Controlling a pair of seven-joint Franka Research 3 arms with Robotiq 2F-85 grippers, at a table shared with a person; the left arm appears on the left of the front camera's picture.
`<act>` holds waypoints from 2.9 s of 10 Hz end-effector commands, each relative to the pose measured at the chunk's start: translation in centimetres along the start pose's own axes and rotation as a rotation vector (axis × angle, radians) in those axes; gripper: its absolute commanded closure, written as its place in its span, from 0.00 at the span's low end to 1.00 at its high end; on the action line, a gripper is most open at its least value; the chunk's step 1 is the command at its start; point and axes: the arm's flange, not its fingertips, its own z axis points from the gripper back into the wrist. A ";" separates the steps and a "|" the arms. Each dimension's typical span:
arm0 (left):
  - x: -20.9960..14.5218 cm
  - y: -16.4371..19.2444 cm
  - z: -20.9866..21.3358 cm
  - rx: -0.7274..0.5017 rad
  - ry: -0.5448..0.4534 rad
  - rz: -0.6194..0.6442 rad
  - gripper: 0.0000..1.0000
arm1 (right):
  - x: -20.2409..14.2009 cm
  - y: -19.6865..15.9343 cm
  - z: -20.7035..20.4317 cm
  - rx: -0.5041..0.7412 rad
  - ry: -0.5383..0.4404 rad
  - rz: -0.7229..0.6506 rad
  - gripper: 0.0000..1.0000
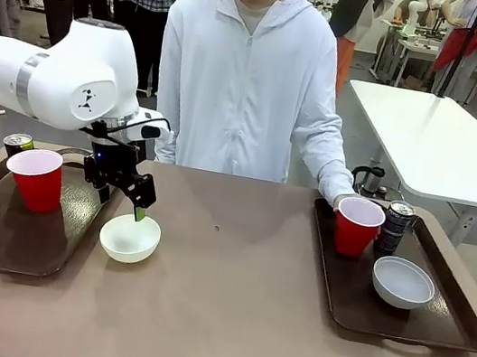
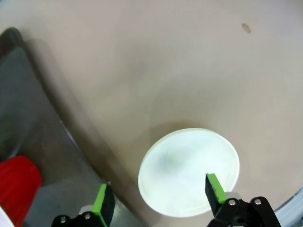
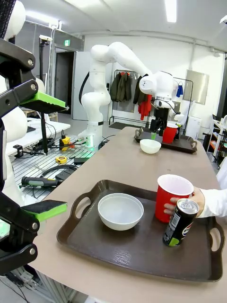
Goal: Prepare tableware on both trays.
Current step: Pick up a Picnic Bowl from the table and place it on a Handle tray.
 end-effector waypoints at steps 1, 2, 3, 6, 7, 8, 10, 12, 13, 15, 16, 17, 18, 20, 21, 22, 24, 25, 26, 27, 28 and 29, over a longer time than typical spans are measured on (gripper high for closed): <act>0.0 -0.3 -0.6 0.048 0.006 0.015 0.00 | -0.1 0.0 0.0 -0.002 -0.001 0.005 0.04; -0.5 -0.2 -1.0 0.042 0.028 0.012 0.00 | -0.1 0.0 0.0 -0.002 -0.001 0.005 0.04; -0.7 0.1 -1.6 0.039 0.029 0.017 0.30 | -0.1 0.0 0.0 -0.002 -0.001 0.005 0.04; -0.9 0.3 -3.6 0.041 0.049 0.007 1.00 | -0.1 0.0 0.0 -0.002 -0.001 0.005 0.04; -1.0 0.3 -4.1 0.036 0.057 0.007 1.00 | -0.1 0.0 0.0 -0.002 -0.001 0.005 0.04; -1.1 0.3 -4.2 0.036 0.059 0.004 1.00 | -0.1 0.0 0.0 -0.002 -0.001 0.005 0.04; -1.0 0.5 -3.7 0.038 0.050 0.007 1.00 | -0.1 0.0 0.0 -0.002 -0.001 0.005 0.04; -1.0 0.6 -3.4 0.039 0.048 0.005 1.00 | -0.1 0.0 0.0 -0.002 -0.001 0.005 0.04; -1.1 0.7 -3.0 0.038 0.047 0.007 1.00 | -0.1 0.0 0.0 -0.002 -0.001 0.005 0.04; -1.7 0.4 -0.3 0.019 0.070 0.010 1.00 | -0.1 0.0 0.0 -0.002 -0.001 0.005 0.04; -2.6 0.4 2.8 -0.027 0.052 0.031 1.00 | -0.1 0.0 0.0 -0.002 -0.001 0.005 0.04; -3.5 0.7 5.6 -0.048 0.028 0.056 1.00 | -0.1 0.0 0.0 -0.002 -0.001 0.005 0.04; -4.5 1.5 7.7 -0.046 0.012 0.075 1.00 | -0.1 0.0 0.0 -0.002 -0.001 0.005 0.04; -6.7 4.1 9.0 -0.027 -0.002 0.118 1.00 | -0.1 0.0 0.0 -0.002 -0.001 0.005 0.04; -8.0 6.3 8.4 -0.021 0.002 0.143 1.00 | -0.1 0.0 0.0 -0.002 -0.001 0.005 0.04; -8.7 7.7 8.0 -0.022 0.001 0.158 1.00 | -0.1 0.0 0.0 -0.002 -0.001 0.005 0.04; -10.8 11.6 6.9 -0.029 -0.021 0.216 1.00 | -0.1 0.0 0.0 -0.002 -0.001 0.005 0.04; -11.7 13.1 6.2 -0.045 -0.024 0.255 1.00 | -0.1 0.0 0.0 -0.002 -0.001 0.005 0.04; -12.4 14.3 5.4 -0.039 -0.017 0.284 1.00 | -0.1 0.0 0.0 -0.002 -0.001 0.005 0.04; -13.0 15.4 4.6 -0.030 -0.011 0.313 1.00 | -0.1 0.0 0.0 -0.002 -0.001 0.005 0.04; -13.2 16.2 3.9 -0.035 -0.018 0.344 1.00 | -0.1 0.0 0.0 -0.002 -0.001 0.005 0.04; -12.9 16.4 2.9 -0.030 -0.024 0.365 1.00 | -0.1 0.0 0.0 -0.002 -0.001 0.005 0.04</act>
